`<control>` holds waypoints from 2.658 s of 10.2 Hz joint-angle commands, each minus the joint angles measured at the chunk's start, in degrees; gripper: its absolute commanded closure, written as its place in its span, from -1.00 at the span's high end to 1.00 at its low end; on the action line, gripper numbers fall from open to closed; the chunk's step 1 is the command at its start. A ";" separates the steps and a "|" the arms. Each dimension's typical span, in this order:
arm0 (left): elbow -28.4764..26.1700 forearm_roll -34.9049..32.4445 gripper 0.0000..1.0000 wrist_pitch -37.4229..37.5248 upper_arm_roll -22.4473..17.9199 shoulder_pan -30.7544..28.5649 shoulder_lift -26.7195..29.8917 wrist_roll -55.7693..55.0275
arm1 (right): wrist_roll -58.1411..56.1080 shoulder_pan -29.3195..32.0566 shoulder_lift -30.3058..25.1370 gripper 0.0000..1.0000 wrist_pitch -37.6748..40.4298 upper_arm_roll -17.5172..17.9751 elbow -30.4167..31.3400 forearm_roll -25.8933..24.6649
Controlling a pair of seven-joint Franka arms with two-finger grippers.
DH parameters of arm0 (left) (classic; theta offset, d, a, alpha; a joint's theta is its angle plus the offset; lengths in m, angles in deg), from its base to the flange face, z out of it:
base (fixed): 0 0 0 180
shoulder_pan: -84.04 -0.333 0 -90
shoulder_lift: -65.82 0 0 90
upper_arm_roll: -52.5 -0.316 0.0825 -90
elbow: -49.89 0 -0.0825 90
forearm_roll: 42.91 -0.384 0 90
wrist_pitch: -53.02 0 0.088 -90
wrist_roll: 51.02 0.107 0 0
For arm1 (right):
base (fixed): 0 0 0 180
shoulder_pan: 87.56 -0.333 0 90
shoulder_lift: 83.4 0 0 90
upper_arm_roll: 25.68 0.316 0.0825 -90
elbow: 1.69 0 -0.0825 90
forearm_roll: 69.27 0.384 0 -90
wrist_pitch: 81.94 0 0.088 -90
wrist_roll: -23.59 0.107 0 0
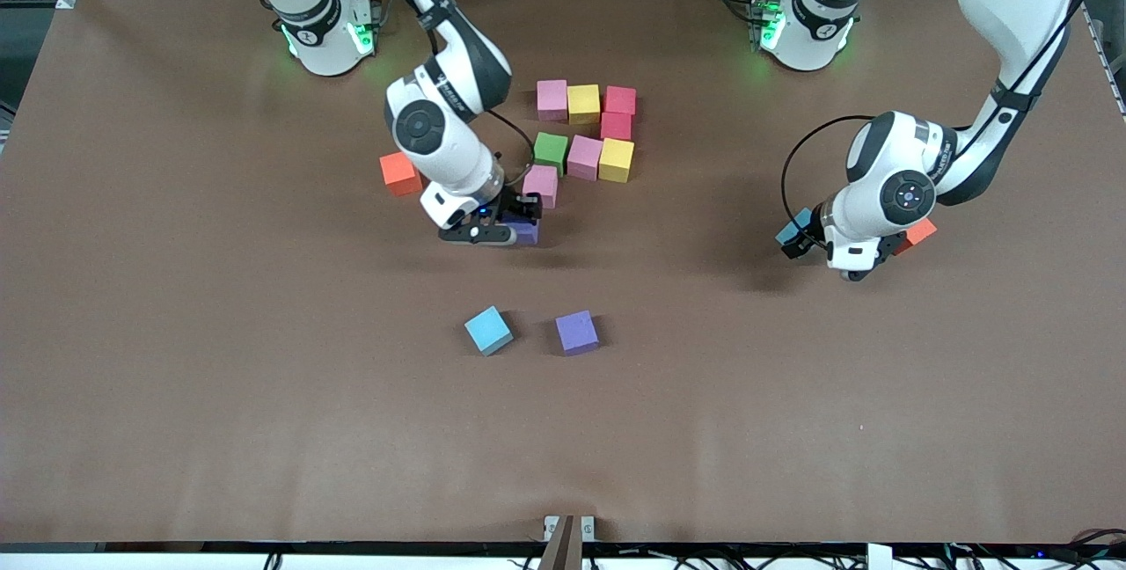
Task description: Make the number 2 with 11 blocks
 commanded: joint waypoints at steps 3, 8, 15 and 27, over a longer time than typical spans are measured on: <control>1.18 -4.34 -1.00 -0.96 0.32 -0.62 -1.14 -7.17 | 2.34 -2.77 3.84 -0.33 -2.31 -2.05 -2.53 -0.25; 5.92 -4.43 -1.00 2.20 1.11 0.17 -0.17 -19.48 | 4.45 -4.35 4.37 -0.32 -2.84 -1.96 -1.22 -0.43; 8.03 -4.25 -1.00 2.29 2.26 5.17 -0.52 -41.78 | 4.80 -5.06 2.97 -0.31 -2.84 -1.70 0.90 -0.52; 18.50 5.68 -1.00 7.30 2.52 14.93 -4.11 -55.54 | 4.72 -5.41 2.79 0.58 -2.84 -1.79 2.21 -0.60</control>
